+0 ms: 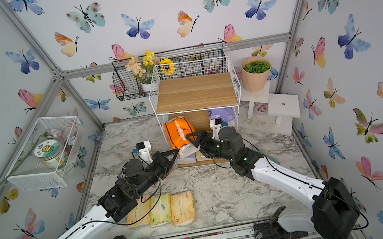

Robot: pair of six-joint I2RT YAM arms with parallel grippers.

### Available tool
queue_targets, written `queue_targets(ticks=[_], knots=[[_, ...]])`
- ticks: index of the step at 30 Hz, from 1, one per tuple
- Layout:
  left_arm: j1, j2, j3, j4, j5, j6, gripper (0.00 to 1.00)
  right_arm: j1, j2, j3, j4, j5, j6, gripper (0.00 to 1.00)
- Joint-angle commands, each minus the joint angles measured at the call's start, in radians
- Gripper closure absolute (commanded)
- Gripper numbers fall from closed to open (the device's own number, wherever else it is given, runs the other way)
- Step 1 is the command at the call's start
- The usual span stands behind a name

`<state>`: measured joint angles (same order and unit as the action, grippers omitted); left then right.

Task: Remove the tissue boxes from the shelf
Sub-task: Pick up a box of tissues from the shelf.

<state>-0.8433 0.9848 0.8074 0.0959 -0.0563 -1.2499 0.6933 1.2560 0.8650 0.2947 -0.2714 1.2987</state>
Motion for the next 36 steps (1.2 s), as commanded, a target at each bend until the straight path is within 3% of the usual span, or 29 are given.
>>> queue_targets(ticks=[1, 2, 4, 6, 10, 12, 17, 21, 29, 36], knots=[[0.005, -0.023, -0.005, 0.026, 0.024, -0.004, 0.84, -0.005, 0.006, -0.017, 0.104, -0.033, 0.022, 0.36], [0.005, -0.024, -0.007, 0.027, 0.022, -0.006, 0.76, -0.005, 0.004, -0.018, 0.104, -0.034, 0.021, 0.38], [0.005, -0.031, -0.01, 0.025, 0.01, -0.01, 0.49, -0.005, -0.001, -0.02, 0.105, -0.035, 0.016, 0.44], [0.007, -0.046, -0.014, 0.02, -0.017, -0.013, 0.3, -0.005, -0.008, -0.022, 0.106, -0.036, 0.016, 0.49], [0.013, -0.099, -0.037, -0.004, -0.108, 0.004, 0.1, -0.005, -0.026, -0.038, 0.12, -0.039, 0.017, 0.56], [0.046, -0.117, -0.063, 0.017, -0.092, -0.001, 0.04, -0.005, -0.037, -0.046, 0.125, -0.041, 0.017, 0.59], [0.172, -0.095, -0.127, 0.202, 0.116, -0.031, 0.01, -0.005, -0.067, -0.065, 0.132, -0.068, 0.016, 0.63], [0.212, -0.027, -0.122, 0.326, 0.242, -0.029, 0.01, -0.005, -0.091, -0.069, 0.124, -0.098, 0.002, 0.64], [0.214, 0.074, -0.115, 0.453, 0.32, -0.057, 0.0, -0.005, -0.132, -0.061, 0.074, -0.145, -0.023, 0.64], [0.213, 0.113, -0.117, 0.516, 0.363, -0.082, 0.24, -0.005, -0.155, -0.064, 0.029, -0.186, -0.033, 0.65]])
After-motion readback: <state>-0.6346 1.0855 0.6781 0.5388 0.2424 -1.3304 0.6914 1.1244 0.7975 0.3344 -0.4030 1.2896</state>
